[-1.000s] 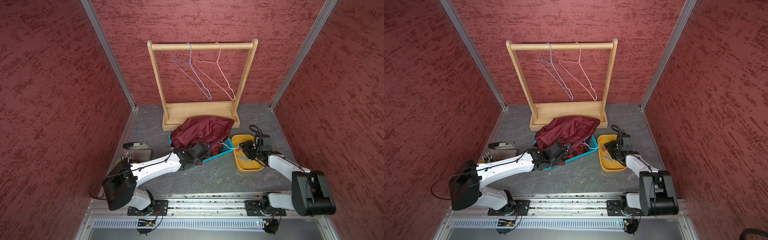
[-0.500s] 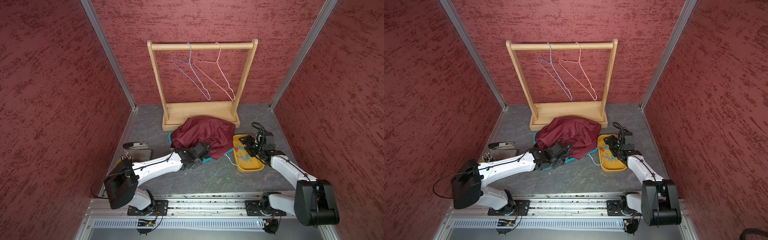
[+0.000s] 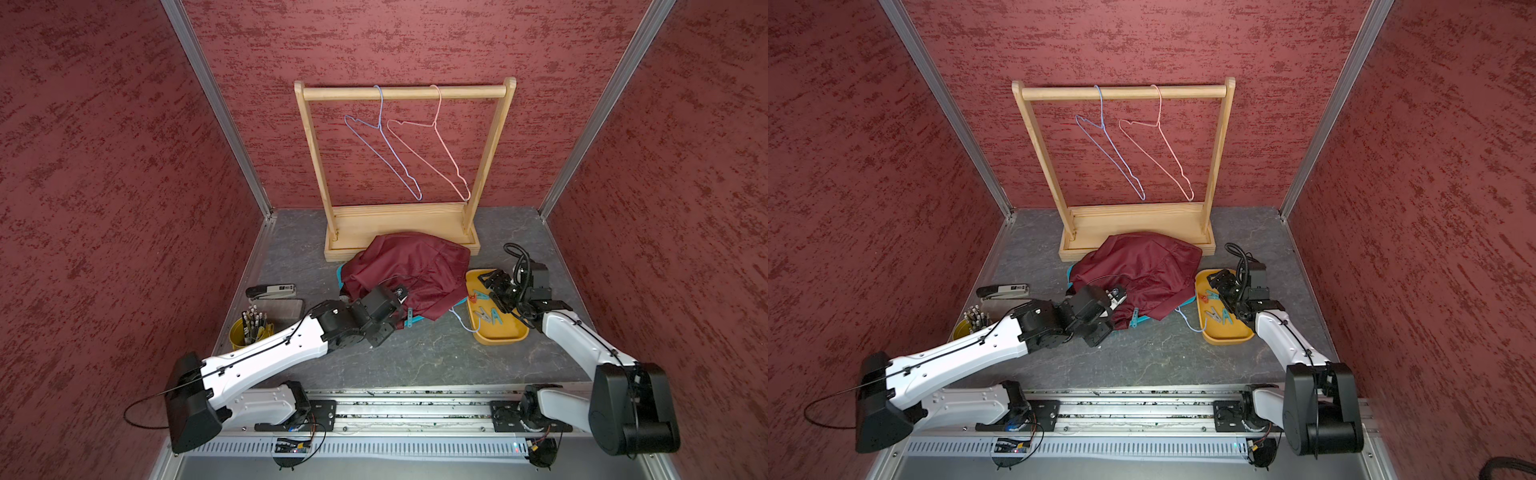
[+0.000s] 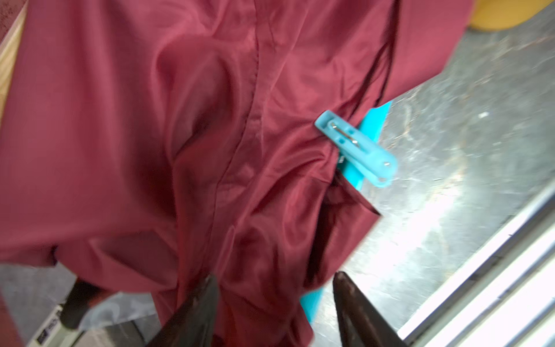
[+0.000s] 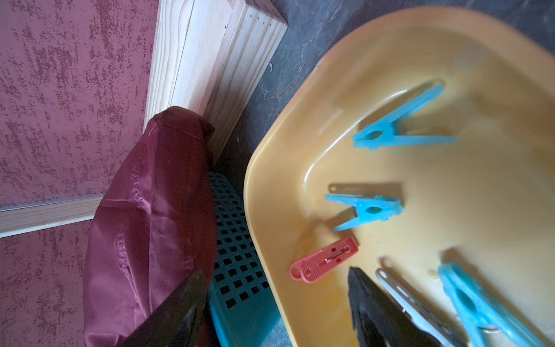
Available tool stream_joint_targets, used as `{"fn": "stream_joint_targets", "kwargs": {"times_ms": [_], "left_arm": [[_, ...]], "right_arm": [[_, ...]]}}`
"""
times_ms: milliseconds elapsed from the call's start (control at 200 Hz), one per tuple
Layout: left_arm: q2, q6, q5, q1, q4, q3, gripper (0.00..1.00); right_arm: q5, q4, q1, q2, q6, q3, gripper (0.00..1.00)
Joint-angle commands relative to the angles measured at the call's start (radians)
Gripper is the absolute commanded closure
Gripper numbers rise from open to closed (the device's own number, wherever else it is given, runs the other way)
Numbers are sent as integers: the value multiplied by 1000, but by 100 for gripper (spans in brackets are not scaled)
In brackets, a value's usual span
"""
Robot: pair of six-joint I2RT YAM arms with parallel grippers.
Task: Remove the clothespins securing long-sleeve shirts to the hanger
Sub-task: Place the hanger in the bin, then remove the clamp from the hanger.
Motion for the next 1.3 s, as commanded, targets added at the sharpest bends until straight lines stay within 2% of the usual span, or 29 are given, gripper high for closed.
{"fn": "stream_joint_targets", "kwargs": {"times_ms": [0, 110, 316, 636, 811, 897, 1107, 1292], "left_arm": [[-52, -33, 101, -35, -29, 17, 29], [-54, -48, 135, -87, -12, -6, 25], [17, -105, 95, -163, 88, -14, 24], [167, -189, -26, -173, 298, -86, 50], [210, -192, -79, -150, 376, -123, 57], [201, -186, -73, -145, 402, -128, 58], [70, -74, 9, -125, 500, -208, 46], [19, 21, 79, -87, 412, -188, 26]], "right_arm": [[-12, 18, -3, 5, -10, 24, 22], [-12, 6, -2, 6, -29, 35, 21], [-19, -21, -4, -3, -53, 44, 18], [-55, -8, -3, -13, -64, 55, 15], [-71, -20, -2, -23, -83, 61, 12], [-80, -16, -3, -39, -87, 54, 6], [-94, -1, -3, -58, -85, 24, 2], [-111, 40, -3, -68, -63, -11, 1]]}}
